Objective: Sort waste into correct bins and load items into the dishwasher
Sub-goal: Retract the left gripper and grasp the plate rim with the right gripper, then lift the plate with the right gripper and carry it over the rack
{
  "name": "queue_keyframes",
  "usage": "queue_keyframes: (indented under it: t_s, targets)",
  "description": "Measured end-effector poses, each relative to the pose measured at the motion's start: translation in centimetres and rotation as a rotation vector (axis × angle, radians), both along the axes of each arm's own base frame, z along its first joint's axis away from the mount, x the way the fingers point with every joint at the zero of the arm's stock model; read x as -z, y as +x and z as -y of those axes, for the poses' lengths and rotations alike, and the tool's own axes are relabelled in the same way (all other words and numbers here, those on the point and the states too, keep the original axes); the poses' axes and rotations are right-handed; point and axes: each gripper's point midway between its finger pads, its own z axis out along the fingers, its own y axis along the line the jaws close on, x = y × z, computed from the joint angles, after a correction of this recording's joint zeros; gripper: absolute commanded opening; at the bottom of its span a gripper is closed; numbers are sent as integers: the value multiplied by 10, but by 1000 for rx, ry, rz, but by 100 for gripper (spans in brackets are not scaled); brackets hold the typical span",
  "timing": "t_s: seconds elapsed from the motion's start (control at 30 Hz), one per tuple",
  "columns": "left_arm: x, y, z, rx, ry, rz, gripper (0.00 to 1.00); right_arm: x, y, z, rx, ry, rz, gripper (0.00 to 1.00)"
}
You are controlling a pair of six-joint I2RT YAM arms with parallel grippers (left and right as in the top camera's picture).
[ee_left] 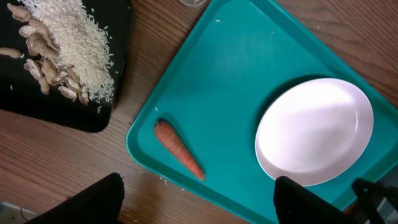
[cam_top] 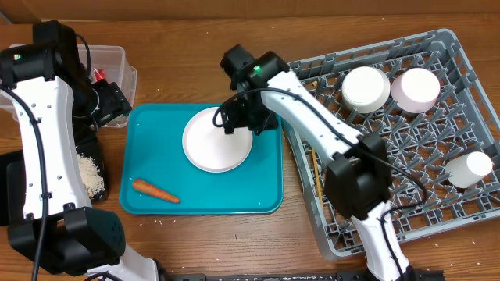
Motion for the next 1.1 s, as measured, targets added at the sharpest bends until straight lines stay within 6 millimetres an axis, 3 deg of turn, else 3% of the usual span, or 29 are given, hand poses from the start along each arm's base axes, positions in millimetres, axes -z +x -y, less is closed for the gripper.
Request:
queue_keyframes:
  t_s: [0.2, 0.53, 0.63, 0.83, 0.93, 1.1]
  targets:
    - [0, 1, 0, 0, 0, 3, 80, 43, -5, 4, 42, -67, -87, 68]
    - [0, 1, 0, 0, 1, 3, 80, 78, -16, 14, 70, -115, -130, 54]
    - [0, 1, 0, 0, 0, 3, 80, 78, -16, 16, 75, -114, -122, 31]
    - [0, 1, 0, 0, 1, 5, 80, 79, -19, 15, 88, -108, -135, 4]
    - [0, 2, 0, 0, 2, 7, 80, 73, -17, 14, 92, -99, -138, 4]
    - [0, 3, -1, 0, 3, 10, 80, 52, -13, 28, 98, -161, -127, 4]
